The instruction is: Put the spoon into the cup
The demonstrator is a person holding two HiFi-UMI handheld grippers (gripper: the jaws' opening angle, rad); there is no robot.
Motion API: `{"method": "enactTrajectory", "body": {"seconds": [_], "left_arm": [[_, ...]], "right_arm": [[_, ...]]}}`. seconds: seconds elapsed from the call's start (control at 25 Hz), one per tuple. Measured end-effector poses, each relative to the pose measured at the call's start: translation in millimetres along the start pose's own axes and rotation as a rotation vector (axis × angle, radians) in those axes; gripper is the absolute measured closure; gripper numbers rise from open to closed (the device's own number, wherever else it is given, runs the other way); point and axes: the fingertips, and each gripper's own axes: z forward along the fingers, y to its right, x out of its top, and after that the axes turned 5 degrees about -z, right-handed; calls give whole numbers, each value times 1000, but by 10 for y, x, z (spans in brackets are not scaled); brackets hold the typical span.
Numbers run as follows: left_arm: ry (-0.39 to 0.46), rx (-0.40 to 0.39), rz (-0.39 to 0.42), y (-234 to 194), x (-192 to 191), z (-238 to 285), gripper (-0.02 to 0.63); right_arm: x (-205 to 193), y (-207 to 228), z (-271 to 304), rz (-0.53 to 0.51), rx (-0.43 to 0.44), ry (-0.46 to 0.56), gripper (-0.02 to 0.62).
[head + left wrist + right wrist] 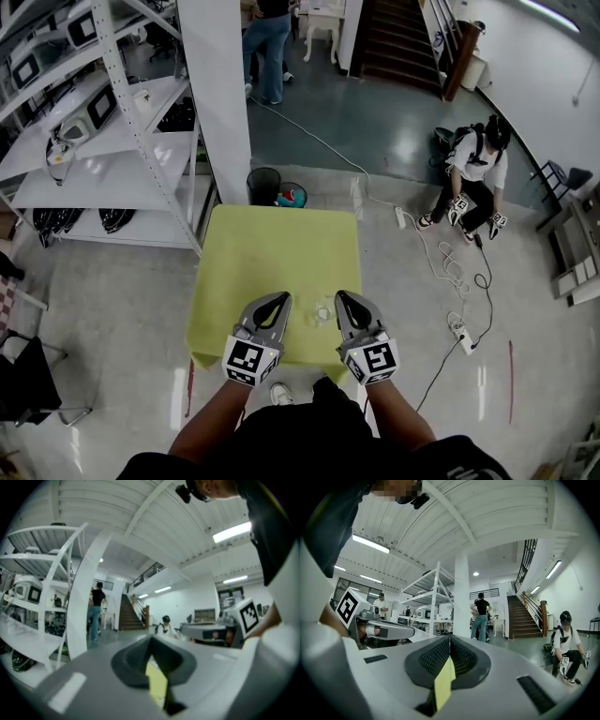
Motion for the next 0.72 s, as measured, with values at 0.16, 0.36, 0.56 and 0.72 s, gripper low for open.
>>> {"method": "enactTrajectory", "body": {"seconds": [0.16,0.36,0.56,0.72], "left_arm": [[-8,3,-9,3,-65,102,601],[-26,1,-25,3,-193,246,601],[-47,25,-47,-24,-351,376,601],[-74,46,-73,-81,-523,416,601]], "right_arm": [[-113,67,46,3,17,-18,588],[-302,196,118,34,10,-58,588],[-503,377,156,56,3,-103,588],[-749,394,208,77,19,-150,588]]}}
